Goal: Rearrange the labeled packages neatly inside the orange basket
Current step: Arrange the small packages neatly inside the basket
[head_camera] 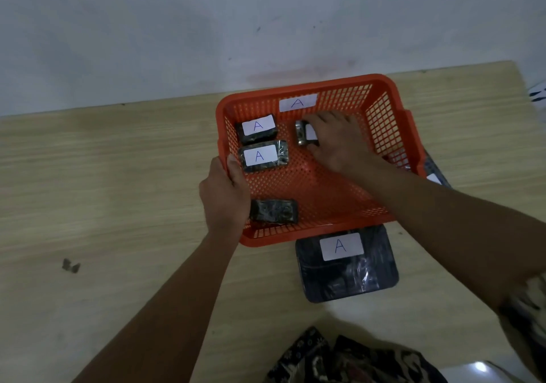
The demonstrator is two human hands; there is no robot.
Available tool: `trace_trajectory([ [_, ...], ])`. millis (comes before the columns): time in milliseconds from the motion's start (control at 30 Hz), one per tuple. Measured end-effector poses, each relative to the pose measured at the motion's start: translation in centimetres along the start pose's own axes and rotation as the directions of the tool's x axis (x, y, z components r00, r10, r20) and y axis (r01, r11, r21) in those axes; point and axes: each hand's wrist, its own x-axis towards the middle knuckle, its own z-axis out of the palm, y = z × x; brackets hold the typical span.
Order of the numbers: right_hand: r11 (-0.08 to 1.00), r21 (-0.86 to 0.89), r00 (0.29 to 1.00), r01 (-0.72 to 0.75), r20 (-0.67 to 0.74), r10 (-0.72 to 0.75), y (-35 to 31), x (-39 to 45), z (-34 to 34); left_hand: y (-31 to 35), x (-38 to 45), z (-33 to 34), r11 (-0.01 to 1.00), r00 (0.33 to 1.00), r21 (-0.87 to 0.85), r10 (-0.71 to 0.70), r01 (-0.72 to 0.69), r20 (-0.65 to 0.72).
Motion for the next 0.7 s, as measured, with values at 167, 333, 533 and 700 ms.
trace_trajectory([
  [167,0.995,-0.038,0.996,0.092,0.015,-0.091,-0.9,2.1,0.3,0.0,-0.1,0.1,1.000,1.000,0.002,0.005,-0.005,-0.004],
  [333,0.989,-0.045,0.990,0.139,-0.024,-0.140,-0.7,1.6,0.6,0.0,-0.1,0.1,1.000,1.000,0.010,0.011,-0.011,-0.008],
  [533,0.989,0.024,0.989,0.144,-0.048,-0.142,-1.0,1.6,0.6,-0.1,-0.1,0.1,1.000,1.000,0.008,0.017,-0.017,-0.014],
  [700,0.989,0.057,0.988,0.136,-0.080,-0.132,-1.0,1.4,0.8,-0.2,0.0,0.1,1.000,1.000,0.002,0.016,-0.016,-0.005],
])
